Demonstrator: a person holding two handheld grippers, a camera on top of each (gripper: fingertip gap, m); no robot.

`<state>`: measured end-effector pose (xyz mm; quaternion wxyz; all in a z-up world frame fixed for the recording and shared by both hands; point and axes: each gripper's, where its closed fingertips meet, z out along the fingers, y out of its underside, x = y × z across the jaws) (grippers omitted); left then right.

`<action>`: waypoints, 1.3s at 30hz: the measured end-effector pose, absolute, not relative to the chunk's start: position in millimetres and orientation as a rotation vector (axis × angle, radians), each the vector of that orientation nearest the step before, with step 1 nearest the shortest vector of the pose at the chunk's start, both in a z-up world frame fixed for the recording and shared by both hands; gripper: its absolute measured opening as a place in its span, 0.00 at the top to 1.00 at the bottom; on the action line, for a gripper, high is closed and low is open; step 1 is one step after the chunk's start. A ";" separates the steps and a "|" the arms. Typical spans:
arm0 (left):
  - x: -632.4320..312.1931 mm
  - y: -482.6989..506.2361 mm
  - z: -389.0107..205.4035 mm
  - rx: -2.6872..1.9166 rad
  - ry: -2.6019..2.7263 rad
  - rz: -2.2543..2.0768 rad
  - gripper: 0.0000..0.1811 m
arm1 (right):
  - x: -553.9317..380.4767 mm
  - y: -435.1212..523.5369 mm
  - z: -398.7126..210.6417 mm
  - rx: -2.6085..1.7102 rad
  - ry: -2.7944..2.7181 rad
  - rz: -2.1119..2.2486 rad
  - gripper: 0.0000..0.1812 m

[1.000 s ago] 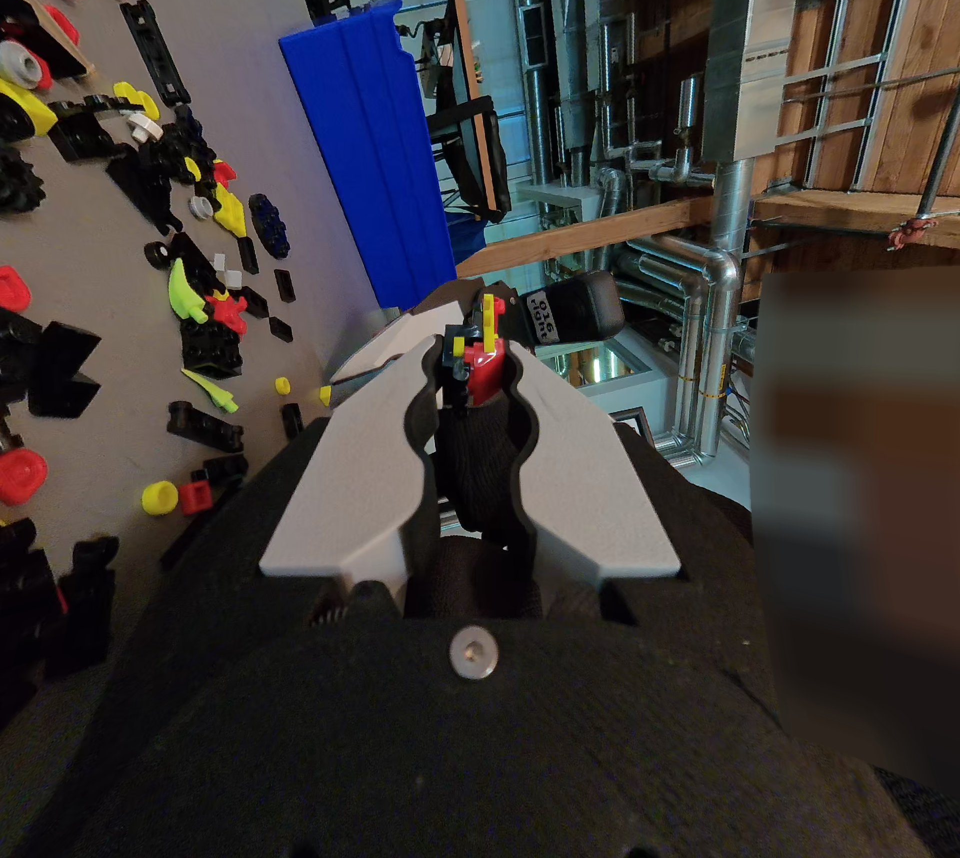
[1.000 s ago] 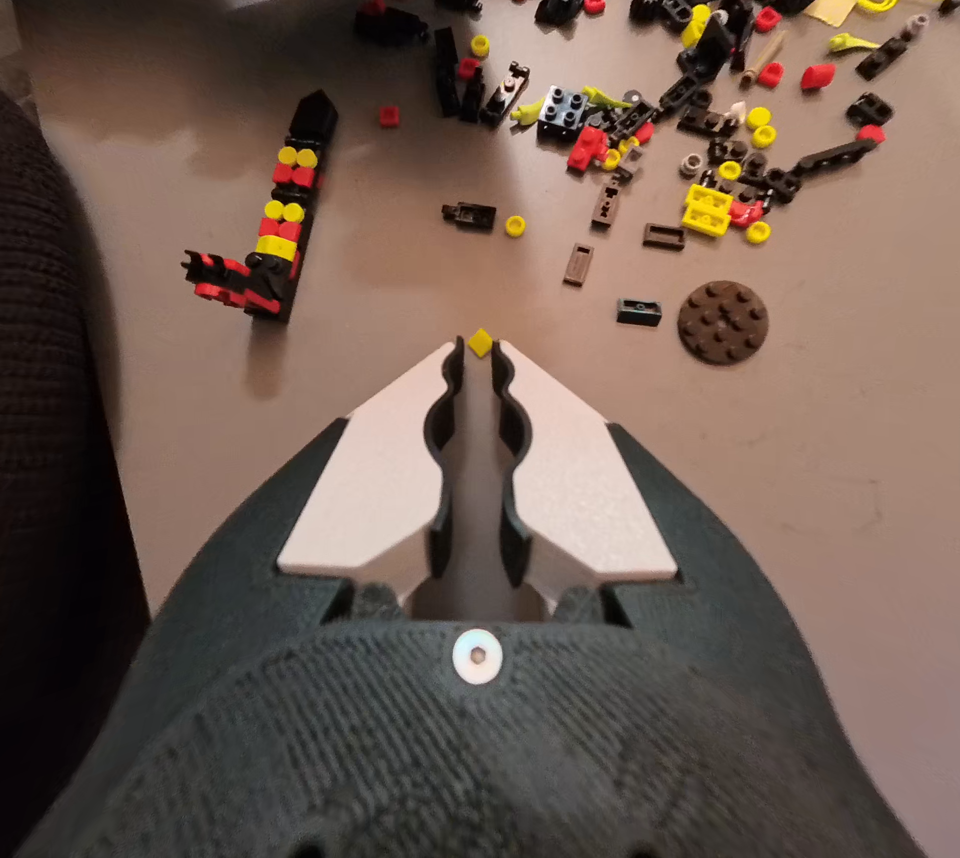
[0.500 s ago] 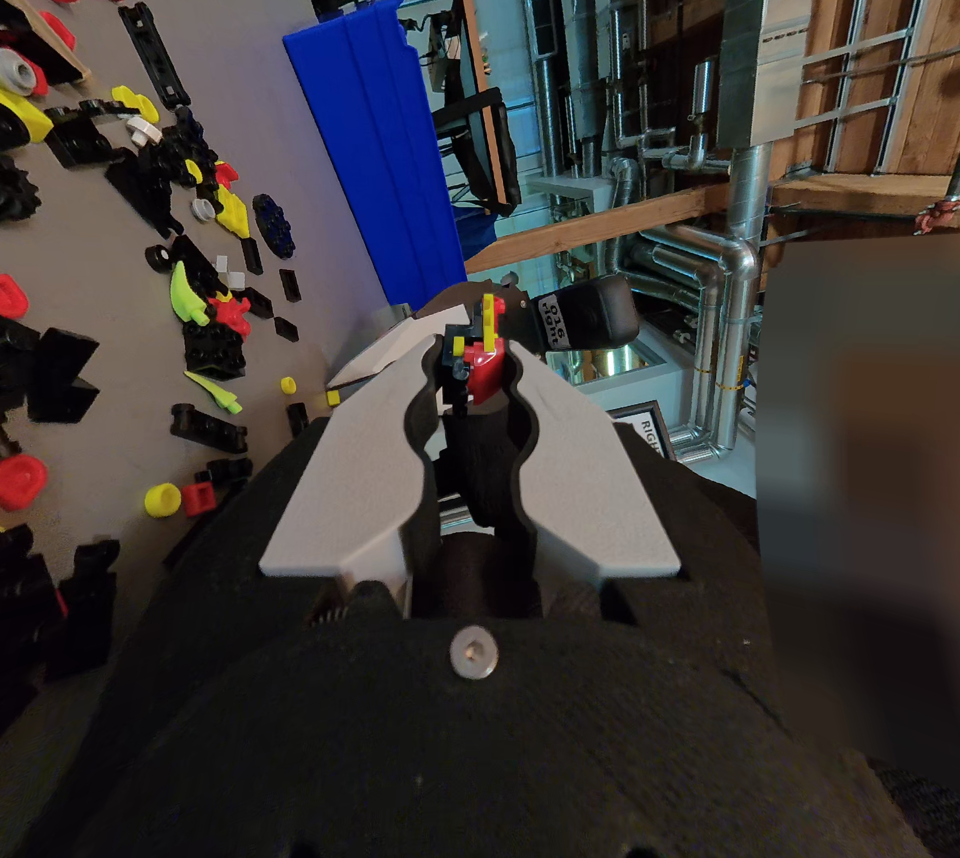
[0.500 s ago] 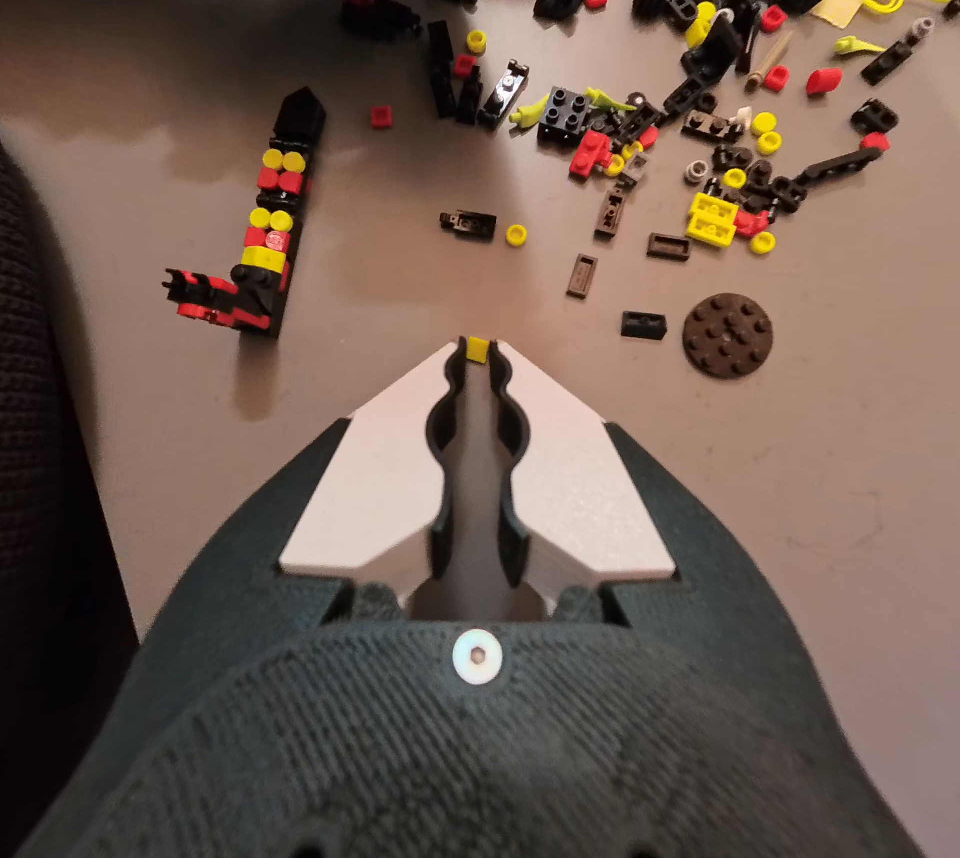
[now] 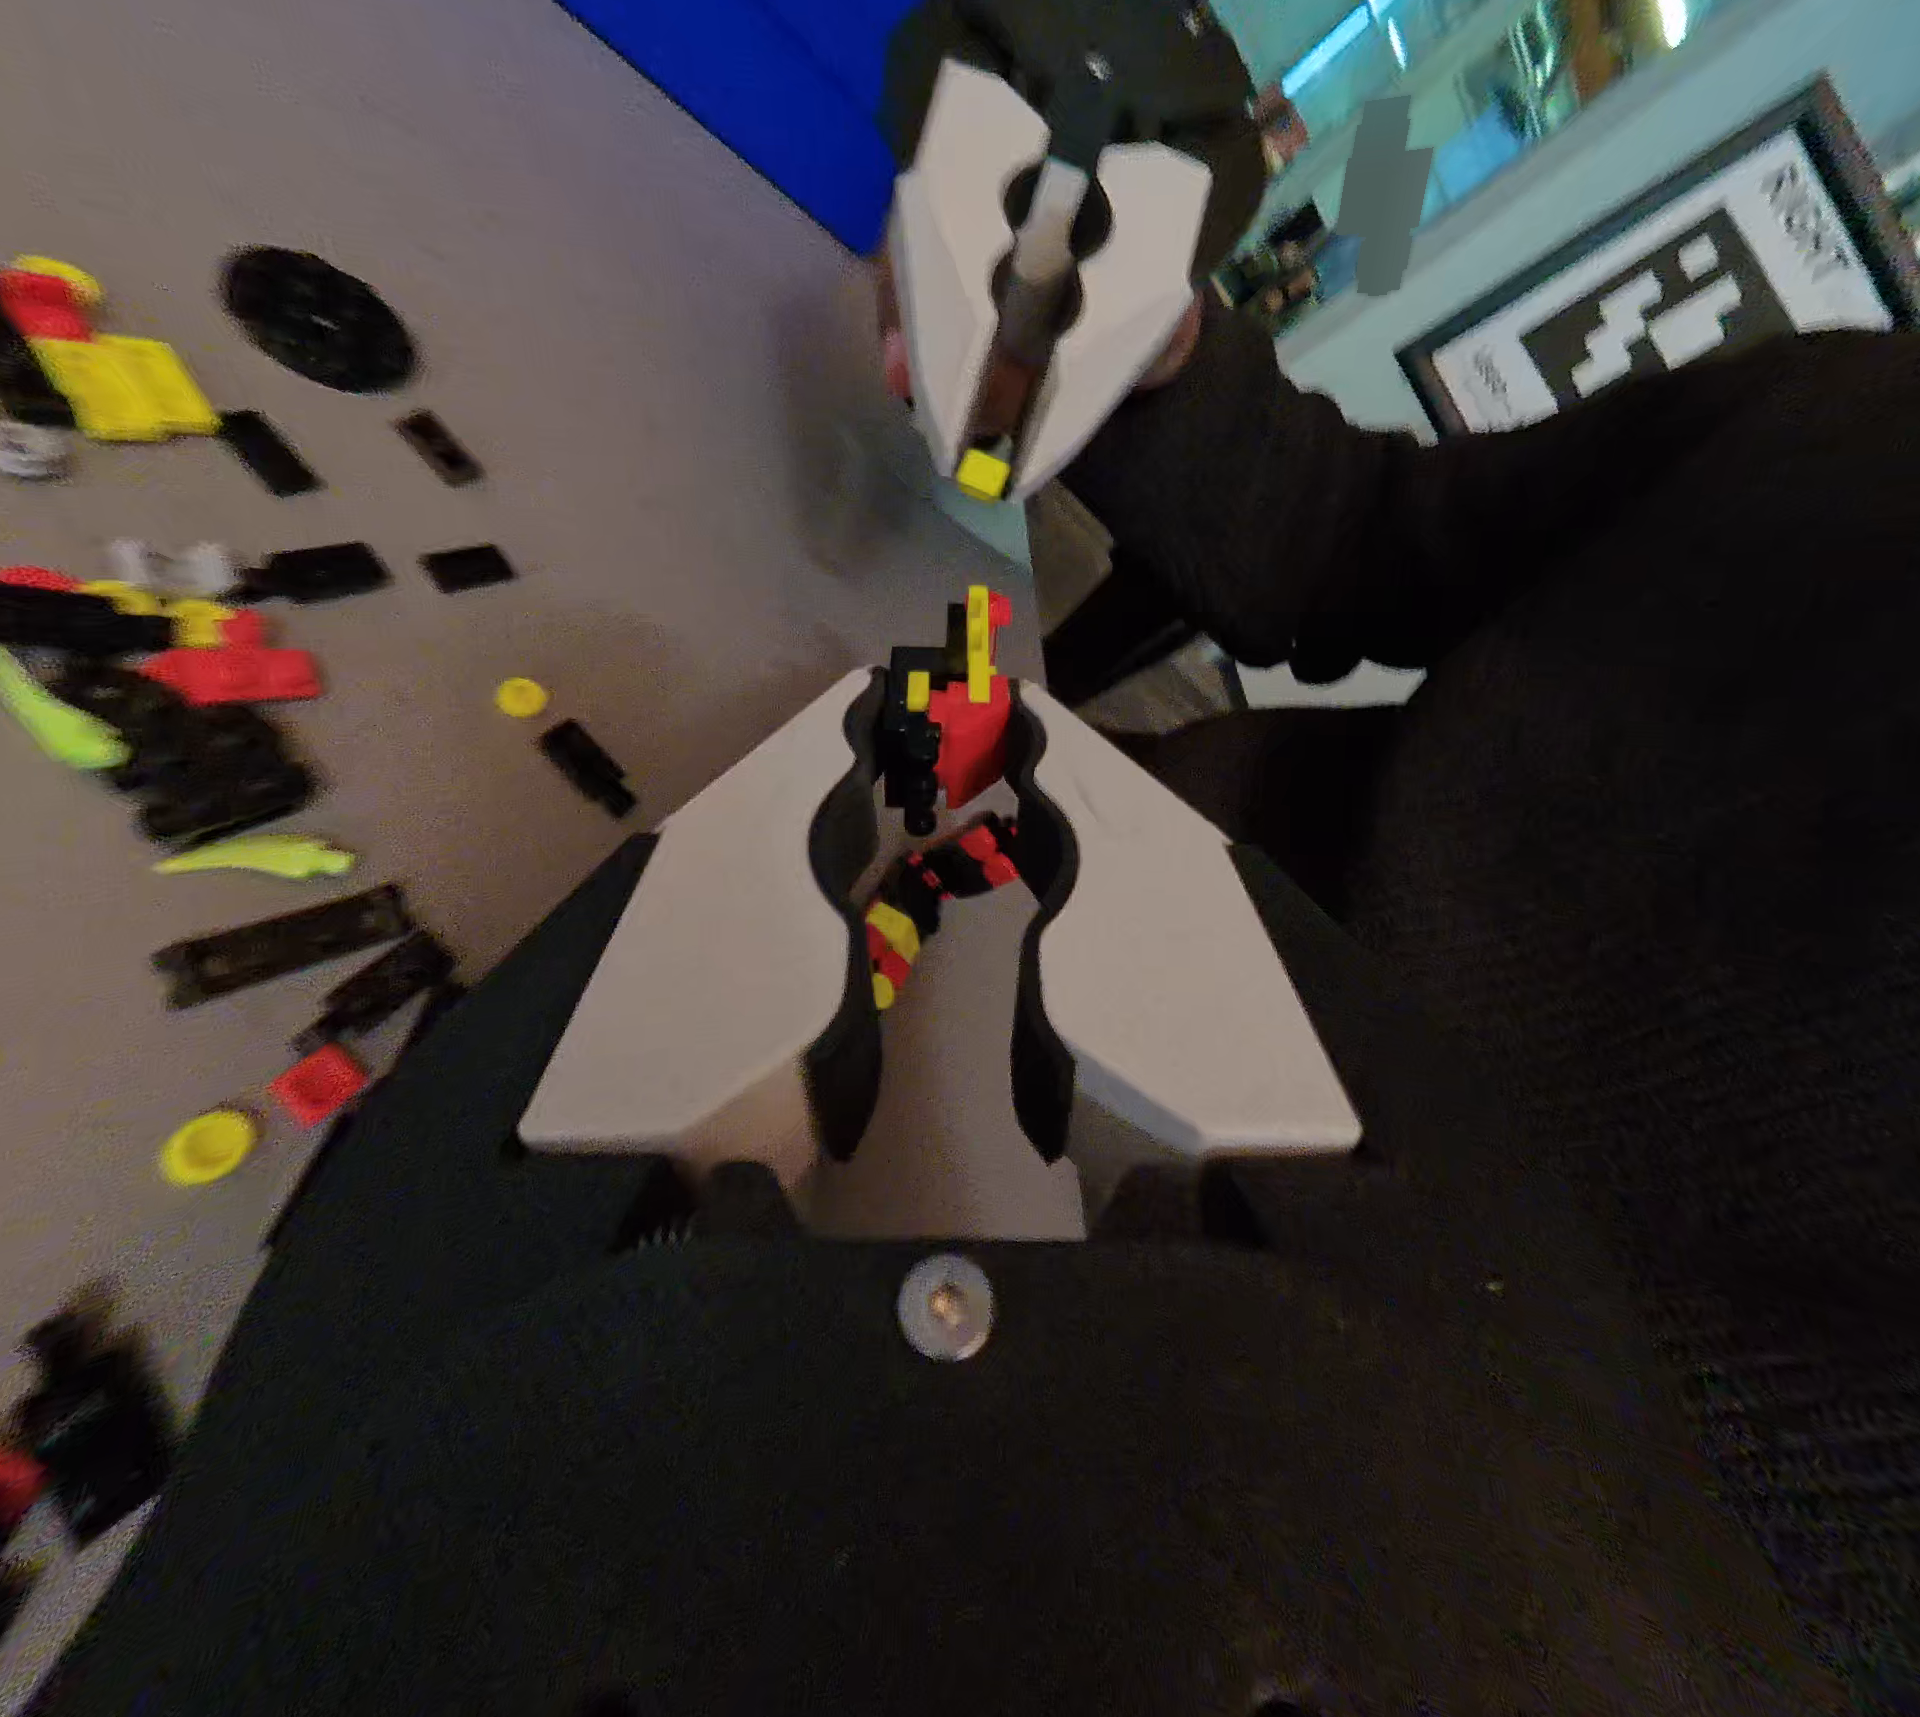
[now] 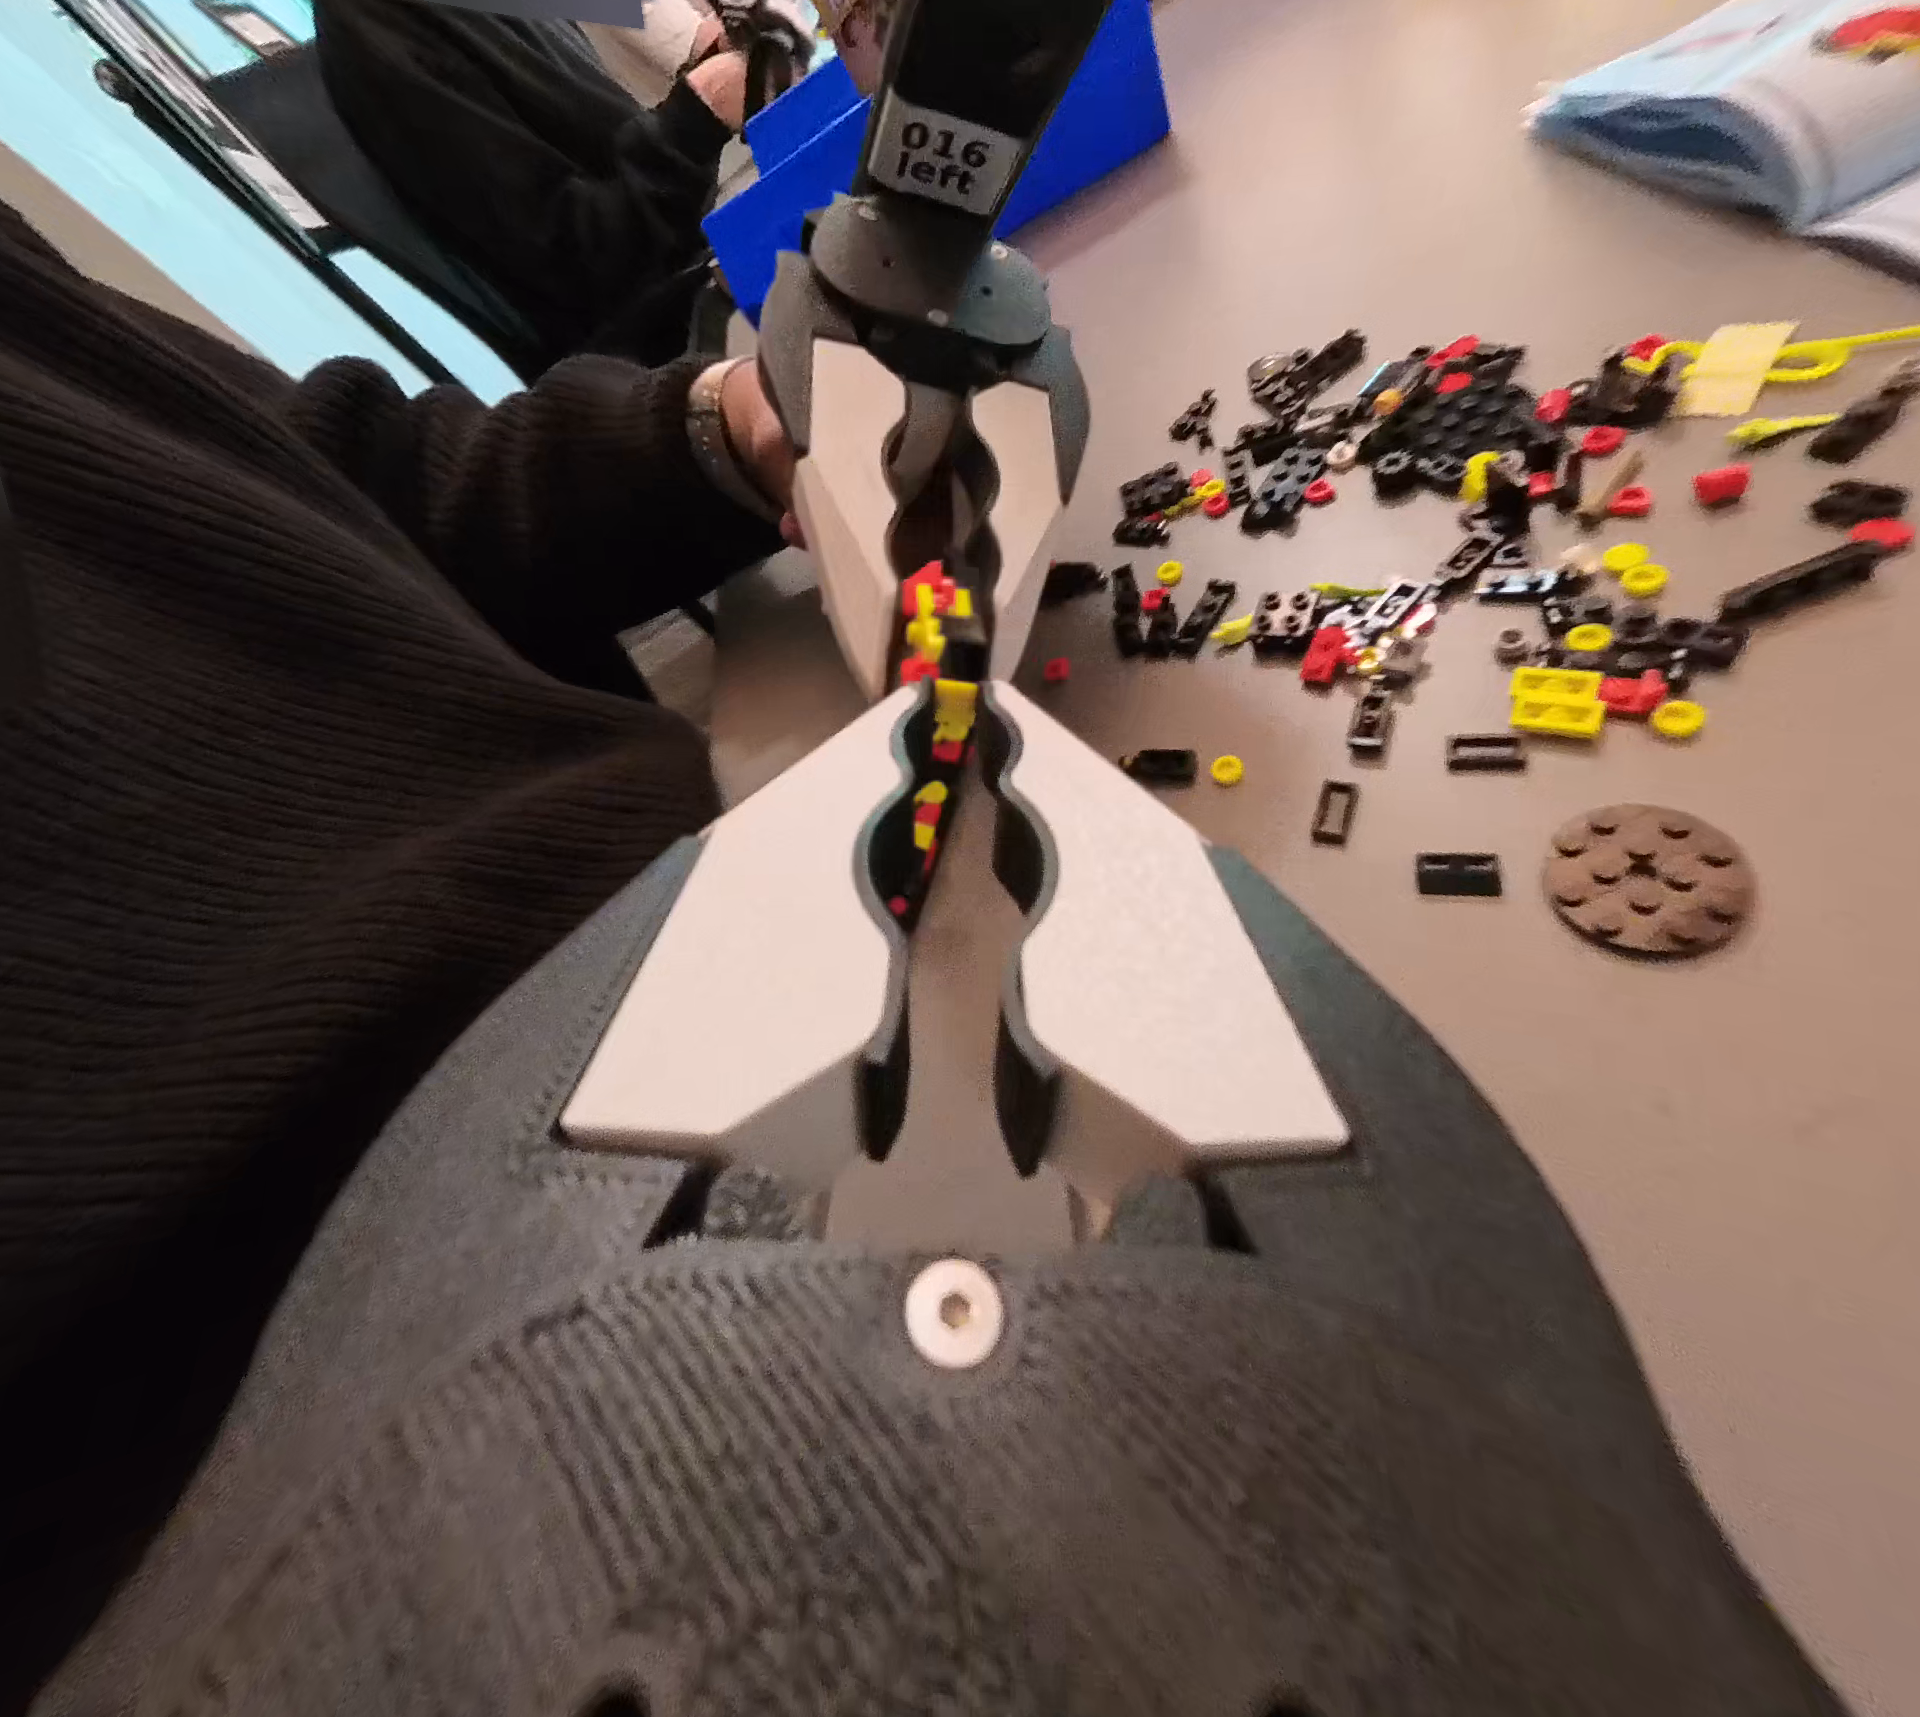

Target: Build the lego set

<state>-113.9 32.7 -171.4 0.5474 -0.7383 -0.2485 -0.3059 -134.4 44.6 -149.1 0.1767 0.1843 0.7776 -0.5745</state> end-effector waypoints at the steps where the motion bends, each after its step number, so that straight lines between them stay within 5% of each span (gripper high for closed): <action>1: -106.8 35.5 -172.9 -1.772 -0.561 -0.746 0.90 | -131.0 44.0 -151.2 0.510 2.195 -1.600 0.97; 39: -95.7 44.9 -172.2 -1.785 -0.561 -0.779 0.91 | -96.1 39.1 -164.3 0.445 2.088 -1.351 0.97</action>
